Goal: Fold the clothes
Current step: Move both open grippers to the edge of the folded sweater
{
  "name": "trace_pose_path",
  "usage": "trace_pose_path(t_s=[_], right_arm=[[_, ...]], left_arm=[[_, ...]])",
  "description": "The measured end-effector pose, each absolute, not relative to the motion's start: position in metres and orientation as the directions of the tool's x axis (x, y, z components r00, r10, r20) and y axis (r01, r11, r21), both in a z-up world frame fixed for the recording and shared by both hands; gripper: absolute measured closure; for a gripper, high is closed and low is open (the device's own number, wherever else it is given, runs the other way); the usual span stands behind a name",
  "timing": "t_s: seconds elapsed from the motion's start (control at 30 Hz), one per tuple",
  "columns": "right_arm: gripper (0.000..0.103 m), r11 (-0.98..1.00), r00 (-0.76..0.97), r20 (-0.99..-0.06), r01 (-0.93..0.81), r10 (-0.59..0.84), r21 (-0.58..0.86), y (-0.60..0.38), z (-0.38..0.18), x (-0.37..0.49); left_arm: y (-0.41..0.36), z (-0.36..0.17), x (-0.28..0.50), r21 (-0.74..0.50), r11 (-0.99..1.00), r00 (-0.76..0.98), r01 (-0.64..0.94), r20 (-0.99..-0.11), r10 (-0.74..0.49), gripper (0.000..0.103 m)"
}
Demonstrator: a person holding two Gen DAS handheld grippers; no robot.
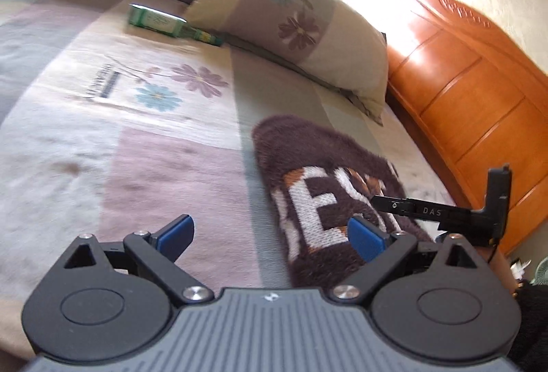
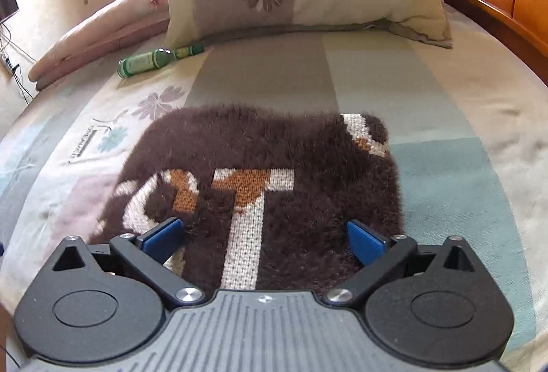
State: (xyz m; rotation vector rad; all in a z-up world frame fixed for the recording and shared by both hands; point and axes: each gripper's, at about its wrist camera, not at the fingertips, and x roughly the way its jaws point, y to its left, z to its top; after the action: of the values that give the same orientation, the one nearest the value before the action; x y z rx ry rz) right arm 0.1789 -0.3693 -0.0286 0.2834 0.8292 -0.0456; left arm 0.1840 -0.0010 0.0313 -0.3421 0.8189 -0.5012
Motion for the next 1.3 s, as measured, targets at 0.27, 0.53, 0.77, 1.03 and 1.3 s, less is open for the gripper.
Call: trace_pose_path(t_s=[0.27, 0.53, 0.77, 1.03, 1.3], right_arm=[[0.0, 0.954, 0.721, -0.691, 0.163, 0.06, 0.253, -0.363, 0.018, 0.187], [0.0, 0.873, 0.688, -0.709, 0.242, 0.154, 0.424, -0.391, -0.023, 0.249], [0.0, 0.917, 0.679, -0.718, 0.175, 0.152, 0.359, -0.38, -0.005, 0.23], [0.0, 0.891, 0.587, -0.754, 0.116, 0.295, 0.439, -0.366, -0.013, 0.163], [0.0, 0.811, 0.674, -0.642, 0.108, 0.365, 0.575, -0.383, 0.017, 0.102]], left_arm=[[0.021, 0.032, 0.164, -0.525, 0.784, 0.562, 0.332, -0.557, -0.611, 0.005], [0.031, 0.026, 0.164, -0.465, 0.831, 0.564, 0.304, -0.616, -0.551, 0.005], [0.031, 0.021, 0.17, -0.463, 0.84, 0.561, 0.283, -0.631, -0.536, 0.004], [-0.001, 0.021, 0.172, -0.476, 0.81, 0.508, 0.342, -0.632, -0.585, 0.004], [-0.018, 0.023, 0.168, -0.484, 0.787, 0.467, 0.382, -0.634, -0.617, 0.004]])
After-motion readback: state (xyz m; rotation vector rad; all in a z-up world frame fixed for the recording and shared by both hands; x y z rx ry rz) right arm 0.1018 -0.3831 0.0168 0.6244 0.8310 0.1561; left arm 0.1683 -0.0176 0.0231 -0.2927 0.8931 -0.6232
